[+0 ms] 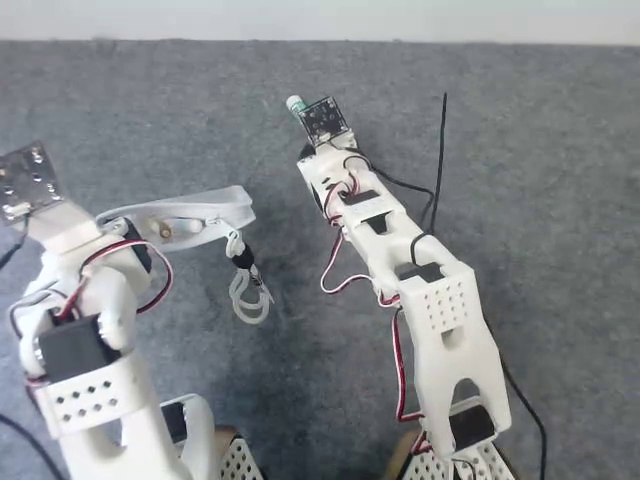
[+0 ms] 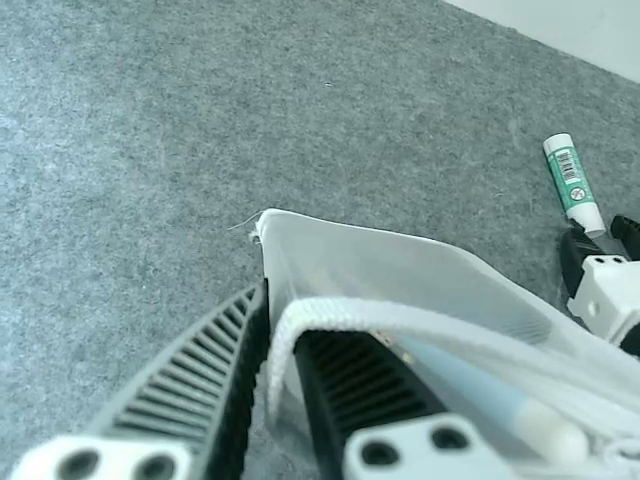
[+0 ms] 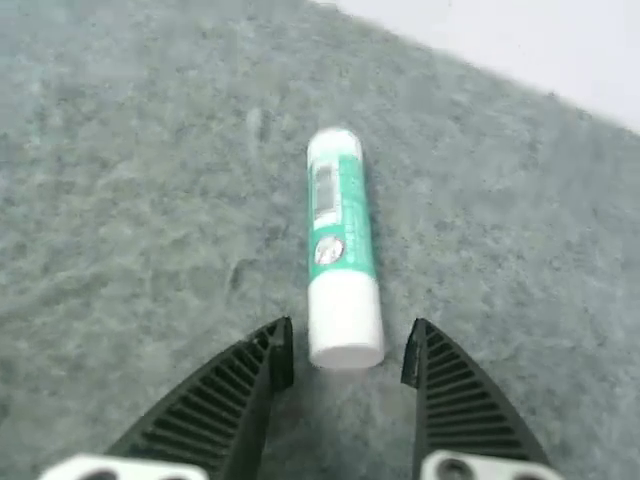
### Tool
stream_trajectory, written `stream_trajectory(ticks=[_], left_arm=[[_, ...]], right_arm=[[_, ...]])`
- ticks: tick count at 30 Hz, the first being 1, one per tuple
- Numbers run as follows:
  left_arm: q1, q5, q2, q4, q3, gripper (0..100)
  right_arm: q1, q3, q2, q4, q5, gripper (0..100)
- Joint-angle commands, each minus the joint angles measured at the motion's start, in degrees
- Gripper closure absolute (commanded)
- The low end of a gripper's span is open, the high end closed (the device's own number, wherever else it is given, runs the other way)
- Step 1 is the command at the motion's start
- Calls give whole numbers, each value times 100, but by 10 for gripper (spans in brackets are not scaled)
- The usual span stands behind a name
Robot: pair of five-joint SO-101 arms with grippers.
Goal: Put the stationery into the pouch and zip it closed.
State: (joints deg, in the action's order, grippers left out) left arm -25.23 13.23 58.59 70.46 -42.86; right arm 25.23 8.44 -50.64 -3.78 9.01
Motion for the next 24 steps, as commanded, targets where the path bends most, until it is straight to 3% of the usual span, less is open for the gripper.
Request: stream_trajectory(ticks=[1,8,24], left_arm=[[-18,-26,105,-132,57,991],[-18,-35,105,-132,57,991],[-18,-35,105,-141,57,991]], right_arm=[[-75,352,145,-57,79,842],[-75,334,136,-48,88,995],[-207,-220,963,769,88,992]])
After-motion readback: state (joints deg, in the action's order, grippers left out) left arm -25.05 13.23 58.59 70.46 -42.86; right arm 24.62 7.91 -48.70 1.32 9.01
